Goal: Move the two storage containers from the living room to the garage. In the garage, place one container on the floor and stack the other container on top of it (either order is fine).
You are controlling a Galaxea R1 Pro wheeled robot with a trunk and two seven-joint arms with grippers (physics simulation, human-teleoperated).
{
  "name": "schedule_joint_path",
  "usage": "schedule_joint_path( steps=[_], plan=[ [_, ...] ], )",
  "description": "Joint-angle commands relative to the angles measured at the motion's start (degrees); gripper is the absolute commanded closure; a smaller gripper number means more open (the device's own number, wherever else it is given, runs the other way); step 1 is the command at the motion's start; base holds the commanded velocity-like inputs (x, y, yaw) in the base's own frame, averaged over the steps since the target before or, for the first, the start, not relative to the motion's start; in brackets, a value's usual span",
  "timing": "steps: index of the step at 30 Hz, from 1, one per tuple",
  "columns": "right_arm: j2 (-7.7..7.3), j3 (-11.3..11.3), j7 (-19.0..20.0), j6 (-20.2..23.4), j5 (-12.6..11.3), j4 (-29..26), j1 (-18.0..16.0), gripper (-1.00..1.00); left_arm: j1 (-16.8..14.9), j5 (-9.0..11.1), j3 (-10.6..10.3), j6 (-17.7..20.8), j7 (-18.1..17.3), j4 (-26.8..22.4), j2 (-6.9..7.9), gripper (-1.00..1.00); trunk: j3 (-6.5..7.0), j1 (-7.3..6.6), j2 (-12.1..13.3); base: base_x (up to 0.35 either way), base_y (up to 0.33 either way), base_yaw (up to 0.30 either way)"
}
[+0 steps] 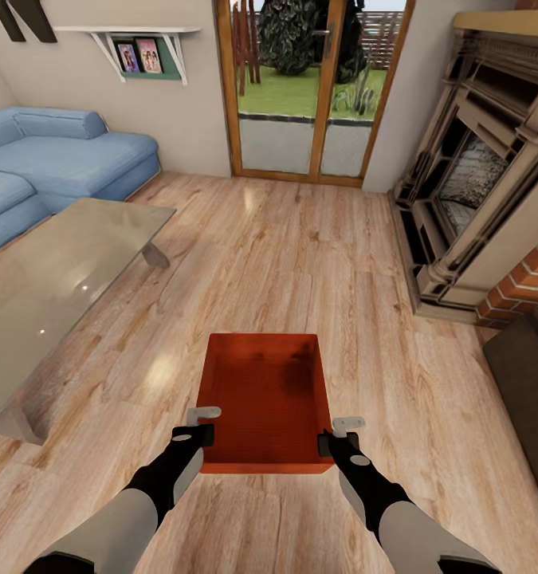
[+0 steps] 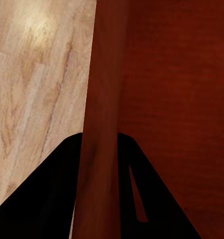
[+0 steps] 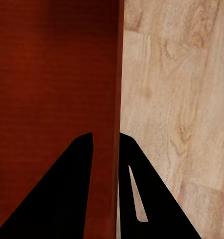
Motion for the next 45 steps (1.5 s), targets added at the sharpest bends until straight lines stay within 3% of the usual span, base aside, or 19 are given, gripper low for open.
schedule_joint_path(
  steps=[1,15,45],
  plan=[
    [0.06,-1.65,-0.37,-3.1,0.88,-0.17,-0.03,1.0,-0.02,0.82,3.95,0.47,1.37,0.0,0.05,1.0,0.15,-0.23,0.39,0.0,0.0,0.0],
    [0.07,-1.73,-0.51,-2.93,1.34,-0.26,-0.02,1.0,0.0,0.82,3.95,0.33,1.37,-0.06,0.05,1.0,2.75,-3.3,6.01,0.0,0.0,0.0],
    [0.06,-1.86,-0.9,-2.92,1.29,-0.26,-0.02,1.0,-0.01,0.85,3.86,0.33,1.37,-0.1,0.05,1.0,10.46,-9.89,18.04,0.0,0.0,-0.054]
  ],
)
